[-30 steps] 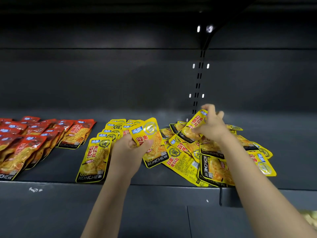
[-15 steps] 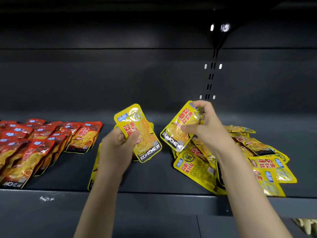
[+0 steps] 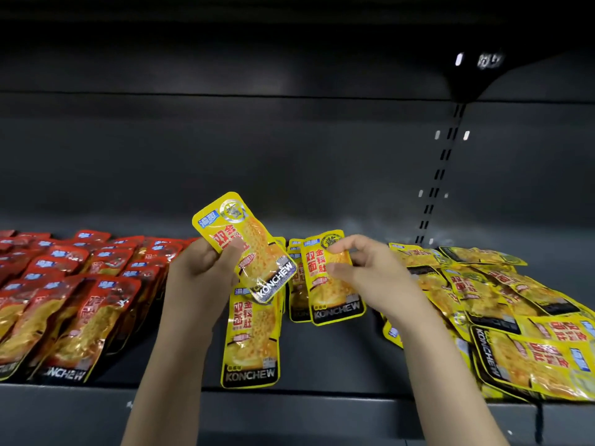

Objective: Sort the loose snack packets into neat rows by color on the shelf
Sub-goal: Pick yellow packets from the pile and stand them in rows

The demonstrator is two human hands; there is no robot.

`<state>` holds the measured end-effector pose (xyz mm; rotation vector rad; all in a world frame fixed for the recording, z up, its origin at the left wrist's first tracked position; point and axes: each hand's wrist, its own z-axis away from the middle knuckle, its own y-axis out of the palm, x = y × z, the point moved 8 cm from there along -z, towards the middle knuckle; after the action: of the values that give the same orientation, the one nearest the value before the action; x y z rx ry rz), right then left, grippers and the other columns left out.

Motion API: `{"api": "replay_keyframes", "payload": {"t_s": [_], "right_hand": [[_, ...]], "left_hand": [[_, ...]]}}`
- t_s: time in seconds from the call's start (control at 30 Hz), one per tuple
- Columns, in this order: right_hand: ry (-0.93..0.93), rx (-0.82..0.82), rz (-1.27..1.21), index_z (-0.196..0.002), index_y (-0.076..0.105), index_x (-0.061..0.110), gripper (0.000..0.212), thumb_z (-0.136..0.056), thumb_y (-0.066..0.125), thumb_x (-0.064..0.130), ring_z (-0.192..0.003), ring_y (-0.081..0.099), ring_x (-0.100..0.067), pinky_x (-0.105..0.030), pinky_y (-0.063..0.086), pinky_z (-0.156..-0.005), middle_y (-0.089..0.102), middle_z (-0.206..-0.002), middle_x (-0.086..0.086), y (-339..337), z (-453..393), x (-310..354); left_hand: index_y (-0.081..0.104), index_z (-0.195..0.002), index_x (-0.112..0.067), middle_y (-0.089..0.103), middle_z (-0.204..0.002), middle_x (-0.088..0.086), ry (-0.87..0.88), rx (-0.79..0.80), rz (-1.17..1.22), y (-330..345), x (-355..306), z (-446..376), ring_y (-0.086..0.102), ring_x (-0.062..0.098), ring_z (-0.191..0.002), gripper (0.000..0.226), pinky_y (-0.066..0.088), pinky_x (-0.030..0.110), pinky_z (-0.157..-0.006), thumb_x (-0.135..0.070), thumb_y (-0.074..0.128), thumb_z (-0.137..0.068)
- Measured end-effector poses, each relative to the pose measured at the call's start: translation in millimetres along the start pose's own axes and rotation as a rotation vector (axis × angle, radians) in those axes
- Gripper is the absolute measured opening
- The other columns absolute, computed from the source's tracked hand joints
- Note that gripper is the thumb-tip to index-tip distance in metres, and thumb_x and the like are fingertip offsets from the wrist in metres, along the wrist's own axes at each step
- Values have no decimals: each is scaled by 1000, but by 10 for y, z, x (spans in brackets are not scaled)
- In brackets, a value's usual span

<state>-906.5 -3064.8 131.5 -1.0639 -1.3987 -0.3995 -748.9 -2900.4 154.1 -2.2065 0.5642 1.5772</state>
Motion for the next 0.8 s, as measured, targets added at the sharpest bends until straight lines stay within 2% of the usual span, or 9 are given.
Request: {"api": "replay_keyframes", "payload": {"t_s": [0.1, 0.17, 0.23, 0.3, 0.4, 0.57, 0.63, 0.67, 0.8], "right_hand": [[39, 25, 101, -75, 61, 35, 17, -63, 73, 32, -79, 63, -29, -37, 52, -75, 70, -86, -6, 216, -49, -57], [61, 35, 184, -75, 57, 30, 20, -73, 75, 23, -69, 58, -19, -24, 46, -61, 63, -79, -2, 295, -69, -111], [71, 24, 239, -81, 54, 26, 20, -79, 72, 17, -49, 50, -5, -13, 34, -43, 52, -70, 3, 337, -63, -145], [79, 1, 256, -82, 53, 25, 20, -81, 69, 13, -43, 47, -2, -9, 30, -36, 54, -76, 0, 344, -49, -176], [76, -45, 292, -83, 51, 24, 20, -82, 68, 14, -50, 47, -5, -9, 34, -39, 54, -76, 1, 306, -41, -175], [103, -28, 325, -86, 53, 21, 21, -79, 72, 19, -49, 44, -7, -11, 32, -39, 44, -66, 5, 322, -33, -214], [114, -41, 335, -87, 53, 22, 22, -79, 73, 23, -59, 50, -10, -13, 38, -47, 50, -71, 3, 322, -25, -236], [120, -49, 342, -88, 53, 22, 22, -79, 73, 24, -67, 53, -13, -19, 43, -56, 54, -76, 3, 320, -22, -236], [133, -63, 425, -88, 54, 22, 23, -78, 73, 32, -86, 57, -19, -31, 48, -73, 61, -91, 0, 310, -1, -228]], "left_hand": [[47, -62, -11, 39, -41, -9, -29, -2, 51, -90, 14, -65, 31, 3, -37, 33, 27, 11, -37, -17, 56, -92], [46, -58, -15, 38, -41, -8, -37, 7, 36, -150, 35, -102, 32, 5, -39, 36, 26, 13, -38, -19, 57, -92], [44, -58, -15, 39, -43, -6, -40, 15, 12, -199, 53, -121, 33, 7, -41, 37, 29, 13, -40, -20, 57, -92], [41, -56, -15, 39, -45, -5, -53, 23, 3, -226, 78, -129, 34, 9, -45, 40, 32, 18, -45, -20, 57, -92], [41, -55, -15, 37, -44, -5, -82, 35, 2, -234, 134, -155, 32, 10, -46, 41, 29, 23, -48, -19, 57, -92], [47, -66, -5, 37, -44, -6, -73, 93, 11, -125, 170, -182, 29, 4, -39, 31, 27, 9, -38, -17, 56, -93], [47, -73, 6, 37, -50, 2, -79, 117, 12, -65, 198, -178, 30, 5, -40, 32, 28, 9, -39, -18, 56, -93], [48, -76, 8, 37, -53, 4, -80, 133, 13, -35, 209, -174, 30, 6, -41, 32, 29, 10, -39, -18, 56, -93], [50, -76, 9, 38, -53, 6, -66, 192, -41, 93, 217, -154, 32, 6, -41, 33, 31, 10, -40, -19, 56, -93]]}}
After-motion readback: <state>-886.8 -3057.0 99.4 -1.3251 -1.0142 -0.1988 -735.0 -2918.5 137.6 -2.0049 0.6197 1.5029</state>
